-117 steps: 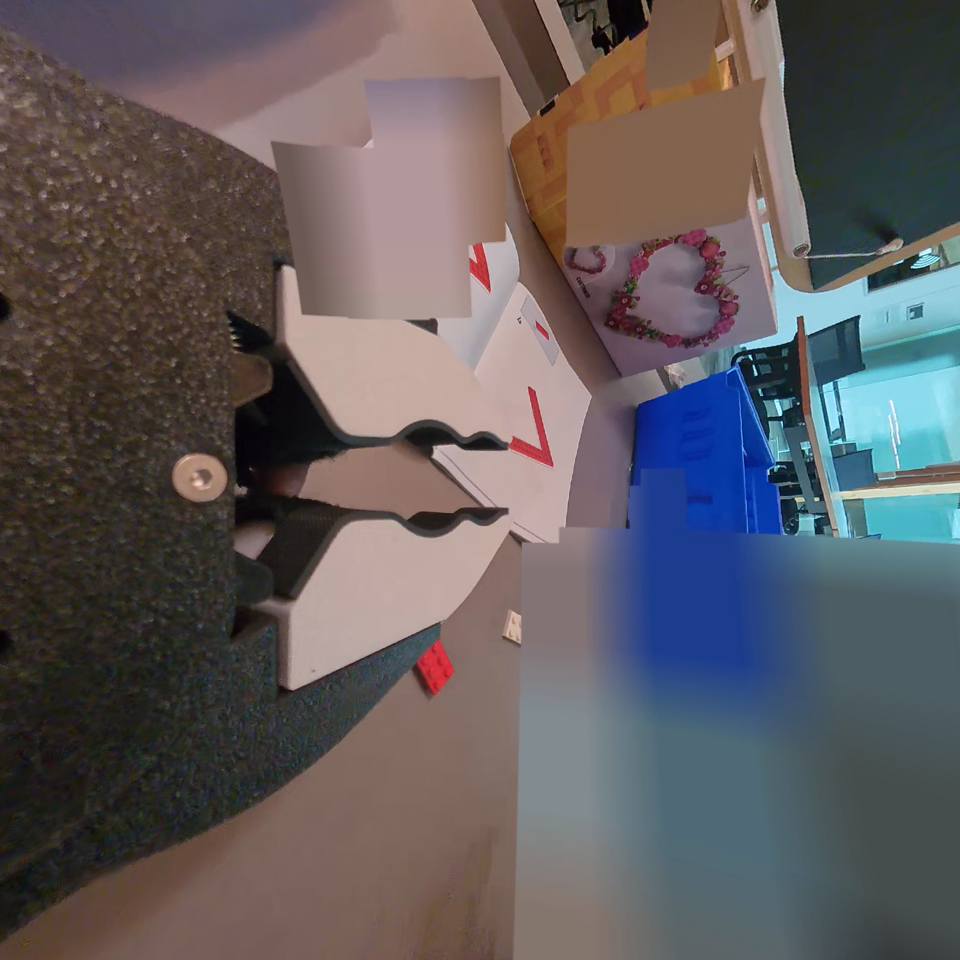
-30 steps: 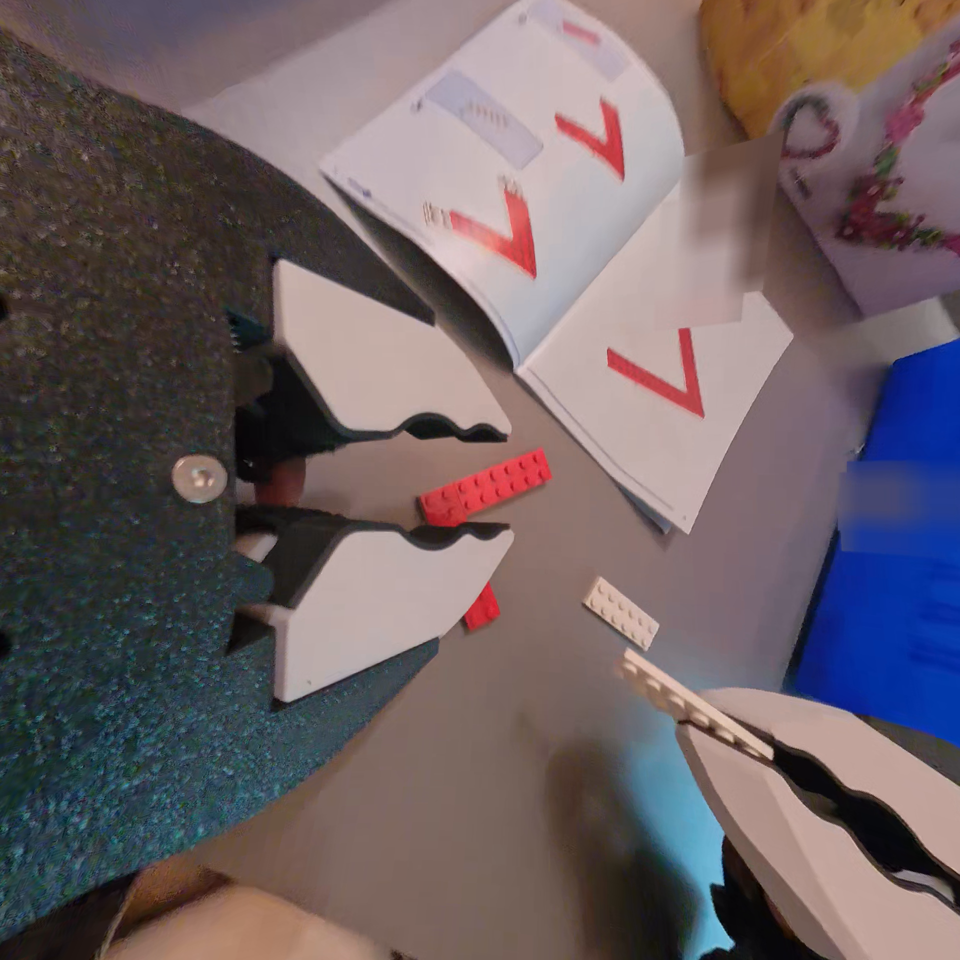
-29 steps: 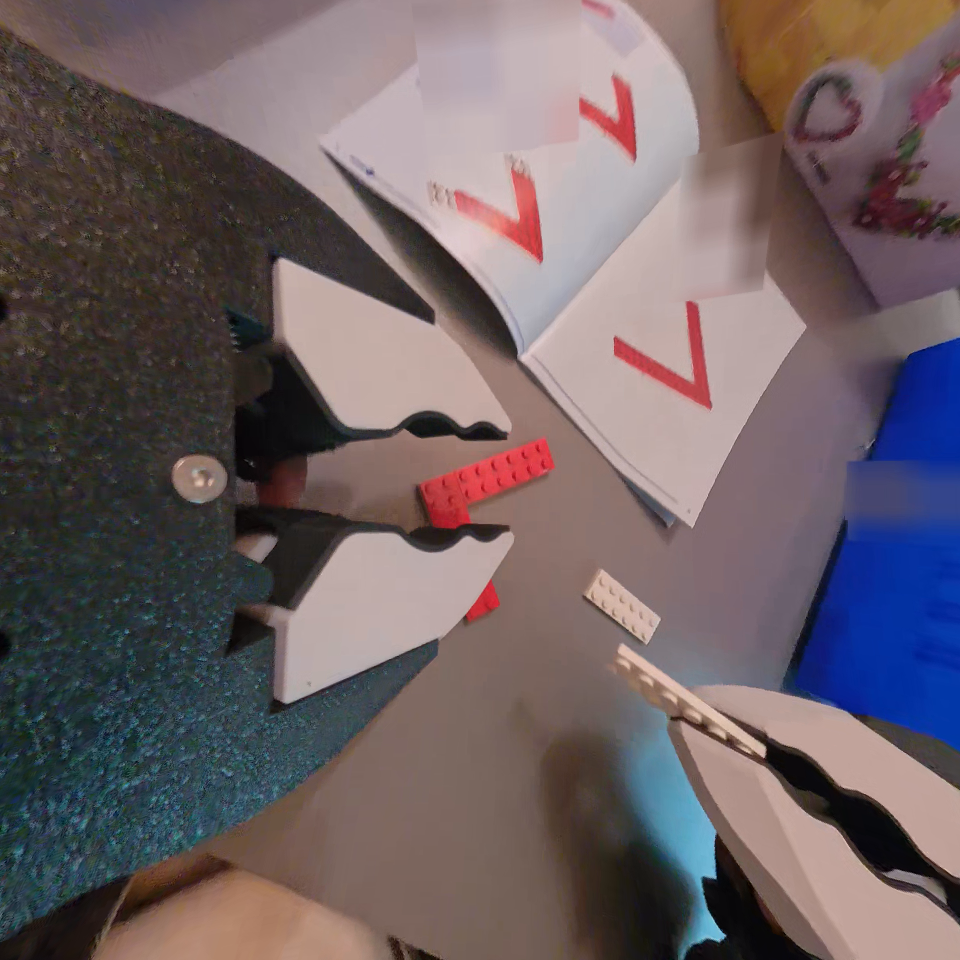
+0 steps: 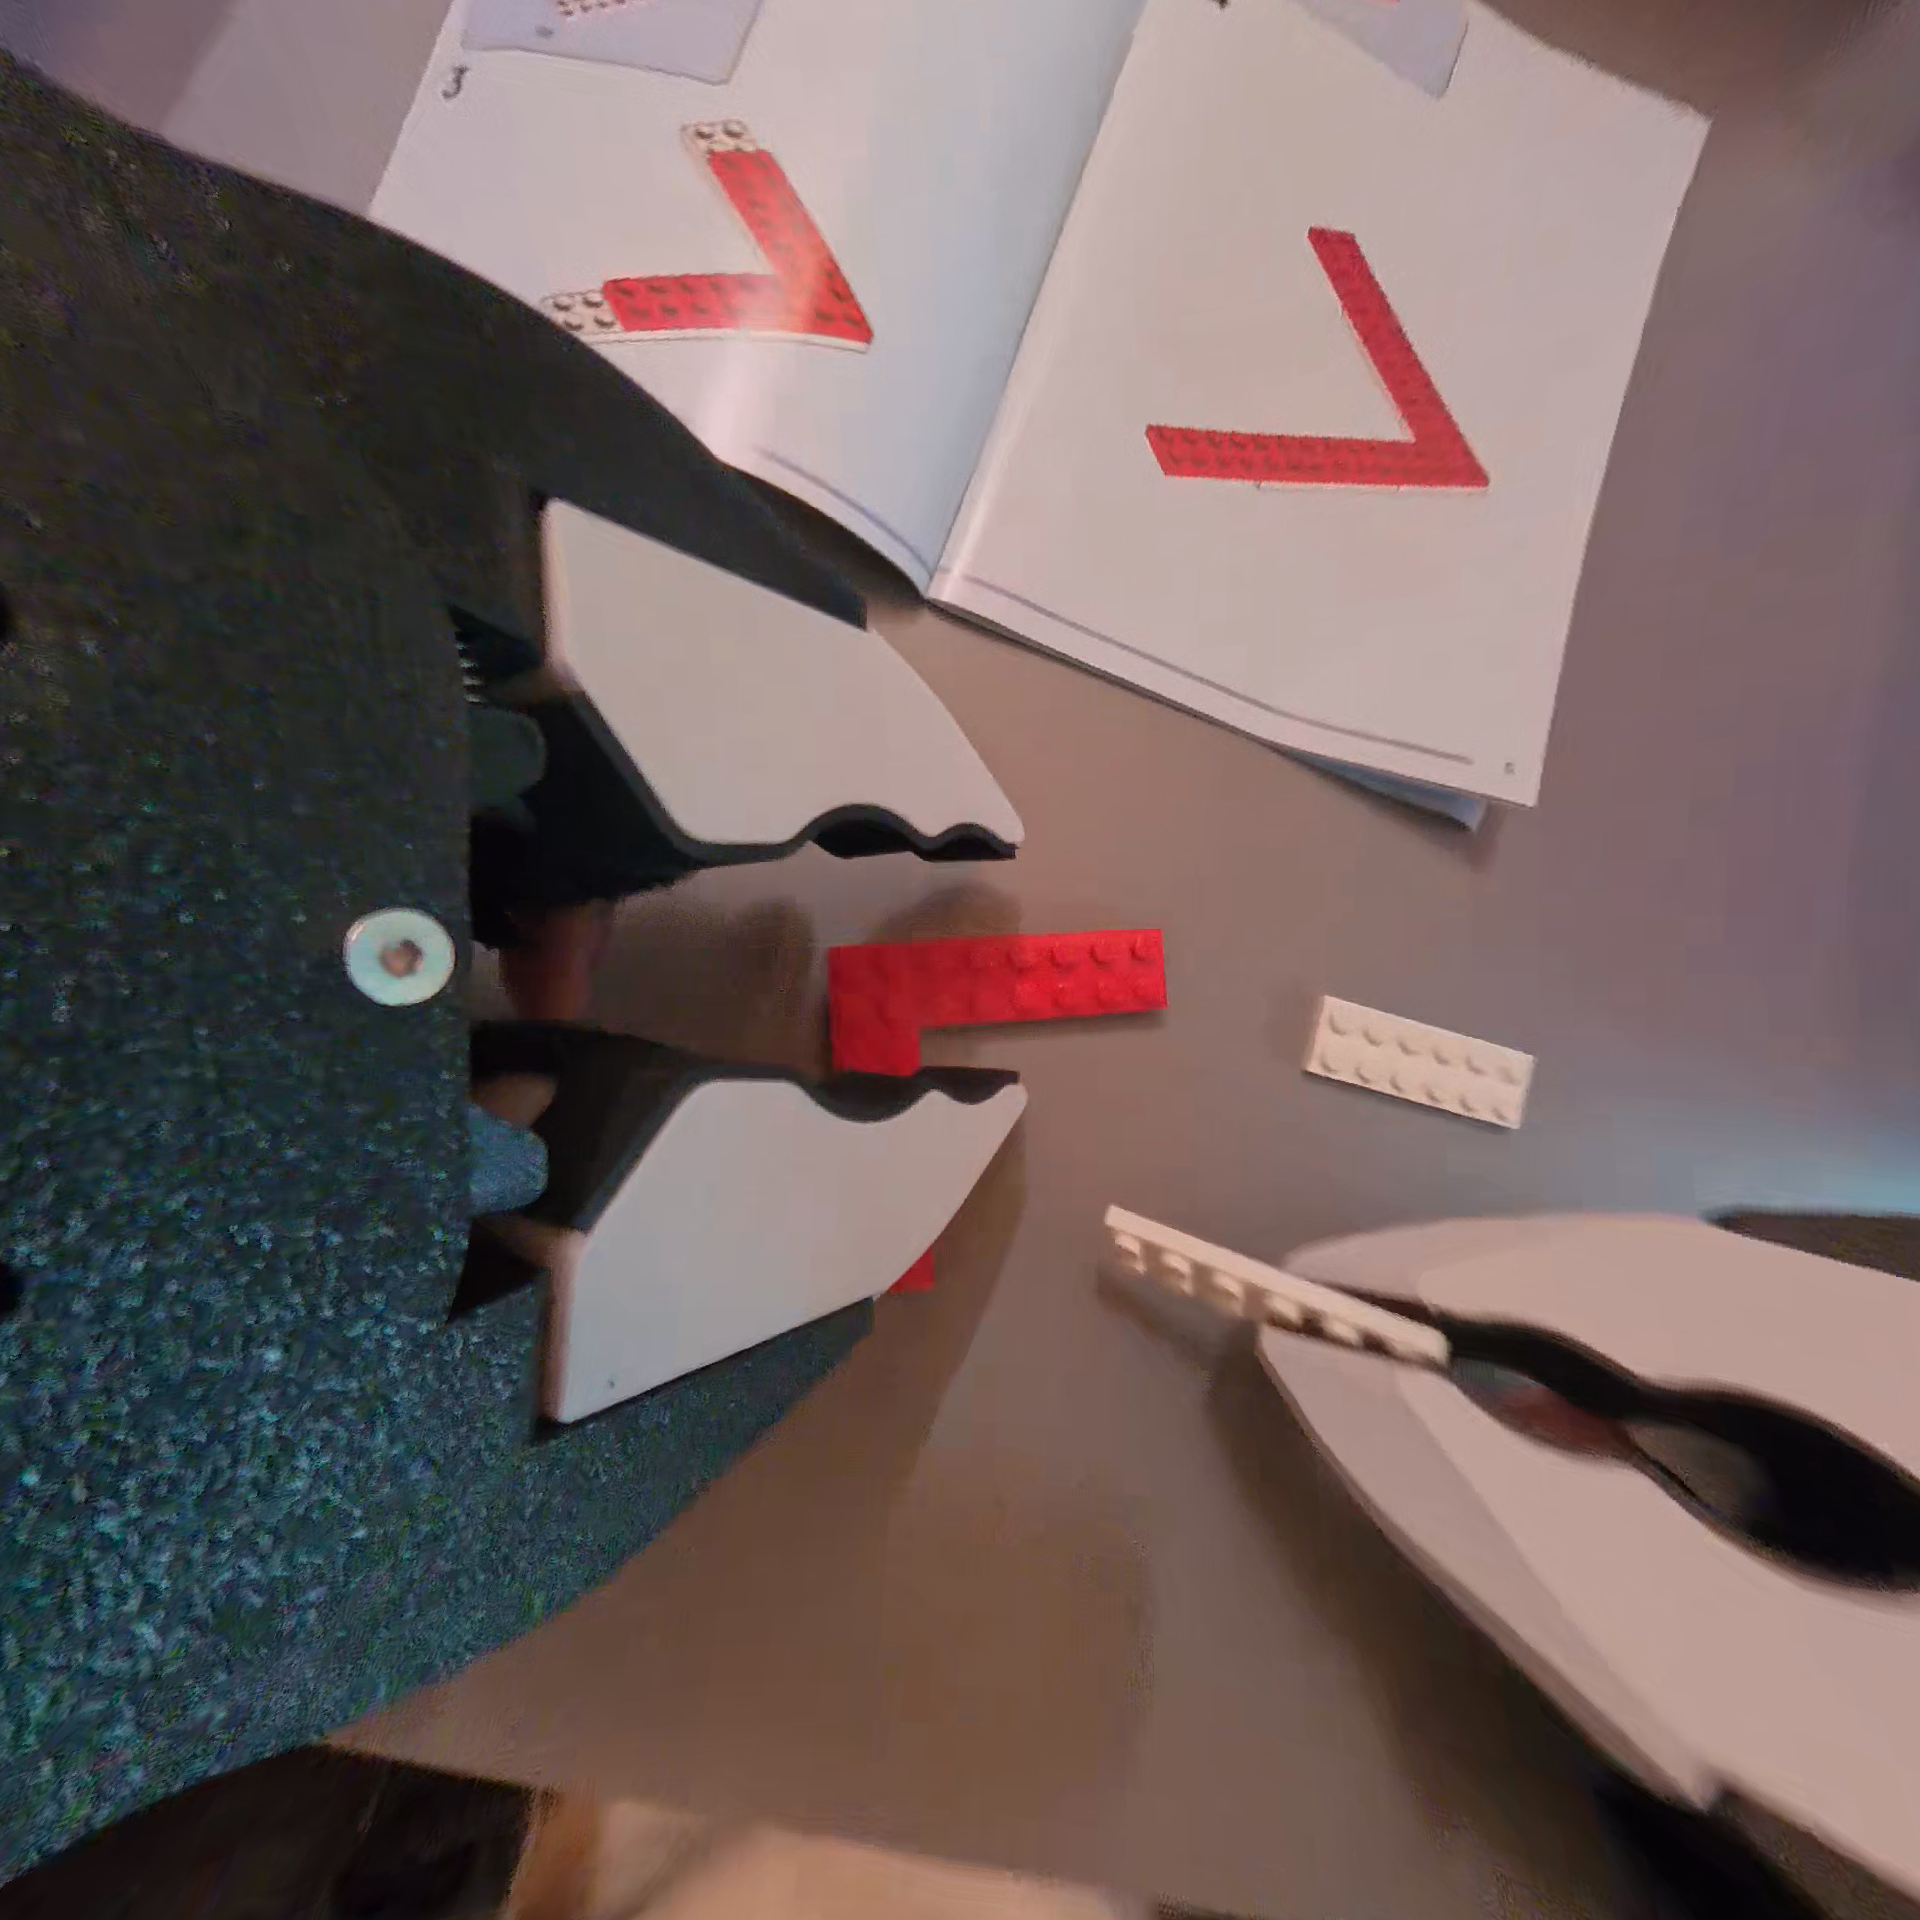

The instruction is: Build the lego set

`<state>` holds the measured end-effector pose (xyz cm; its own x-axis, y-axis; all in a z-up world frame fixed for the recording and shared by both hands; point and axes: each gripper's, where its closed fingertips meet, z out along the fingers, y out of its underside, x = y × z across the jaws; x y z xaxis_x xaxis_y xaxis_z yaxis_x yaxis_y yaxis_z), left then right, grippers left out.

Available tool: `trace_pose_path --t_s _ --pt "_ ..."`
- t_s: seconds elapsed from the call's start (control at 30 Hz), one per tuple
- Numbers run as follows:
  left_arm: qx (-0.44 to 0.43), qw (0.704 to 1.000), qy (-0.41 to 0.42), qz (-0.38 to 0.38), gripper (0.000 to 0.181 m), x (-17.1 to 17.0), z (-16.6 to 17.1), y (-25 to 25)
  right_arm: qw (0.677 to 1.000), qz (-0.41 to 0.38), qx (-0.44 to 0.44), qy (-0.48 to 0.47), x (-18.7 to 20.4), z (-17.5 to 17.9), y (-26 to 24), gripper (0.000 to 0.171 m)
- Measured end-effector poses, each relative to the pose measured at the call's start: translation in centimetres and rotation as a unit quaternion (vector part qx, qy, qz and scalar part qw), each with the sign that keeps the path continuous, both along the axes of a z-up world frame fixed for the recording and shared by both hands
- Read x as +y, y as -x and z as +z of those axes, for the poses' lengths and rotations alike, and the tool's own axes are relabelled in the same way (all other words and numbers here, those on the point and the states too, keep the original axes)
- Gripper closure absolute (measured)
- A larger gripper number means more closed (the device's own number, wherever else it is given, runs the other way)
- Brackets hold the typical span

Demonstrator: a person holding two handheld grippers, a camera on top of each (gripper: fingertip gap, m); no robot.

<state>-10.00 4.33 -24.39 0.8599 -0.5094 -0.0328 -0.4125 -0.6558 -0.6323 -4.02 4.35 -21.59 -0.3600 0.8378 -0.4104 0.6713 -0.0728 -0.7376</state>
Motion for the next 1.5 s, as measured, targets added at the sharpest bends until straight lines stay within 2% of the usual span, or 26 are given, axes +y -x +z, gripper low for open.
trace_pose_path --t_s 0.13,0.23,0.37,0.6,0.77,0.97,1.03,1.17,1.23,1.3,1.4,1.5 --pt "0.038 0.999 0.034 -0.010 0.150 0.6 -0.9 -0.4 1.000 -0.022 0.003 -0.001 0.7 0.2 -0.8 0.166" --pt "0.050 0.997 0.050 -0.029 0.165 0.3 -1.0 -1.0 0.999 -0.032 0.004 0.006 1.0 0.2 -1.2 0.166" --pt "0.048 0.997 0.034 -0.045 0.166 0.2 -0.9 -1.0 0.999 -0.036 0.002 0.006 1.3 0.1 -1.7 0.166" --pt "0.063 0.994 -0.072 -0.057 0.166 0.1 1.6 -0.7 0.998 -0.056 0.008 0.011 2.3 0.7 -1.7 0.166" --pt "0.147 0.964 -0.207 -0.076 0.166 1.0 5.4 -0.1 0.995 -0.096 0.031 0.027 3.8 2.4 -0.4 0.166" --pt "0.331 0.868 -0.354 -0.104 0.166 1.6 9.1 0.1 0.983 -0.121 0.129 0.053 4.8 7.1 1.9 0.166" --pt "0.393 0.826 -0.389 -0.108 0.166 1.5 10.1 0.2 0.978 -0.114 0.171 0.036 4.3 8.4 2.4 0.166" --pt "0.504 0.716 -0.473 -0.093 0.166 0.9 12.9 0.2 0.959 -0.086 0.269 -0.042 2.7 10.9 2.8 0.167" --pt "0.545 0.640 -0.534 -0.085 0.166 0.0 15.0 -0.7 0.931 -0.072 0.339 -0.112 1.9 12.8 2.8 0.167" --pt "0.572 0.586 -0.568 -0.078 0.167 -0.8 16.6 -1.4 0.896 -0.056 0.393 -0.197 1.3 14.5 2.7 0.166" --pt "0.592 0.541 -0.594 -0.061 0.166 -1.6 18.7 -1.7 0.859 -0.002 0.429 -0.279 -0.4 16.2 2.3 0.166" --pt "0.593 0.518 -0.615 -0.054 0.166 -2.3 20.5 -2.1 0.825 0.029 0.466 -0.320 -1.3 17.5 1.9 0.166"
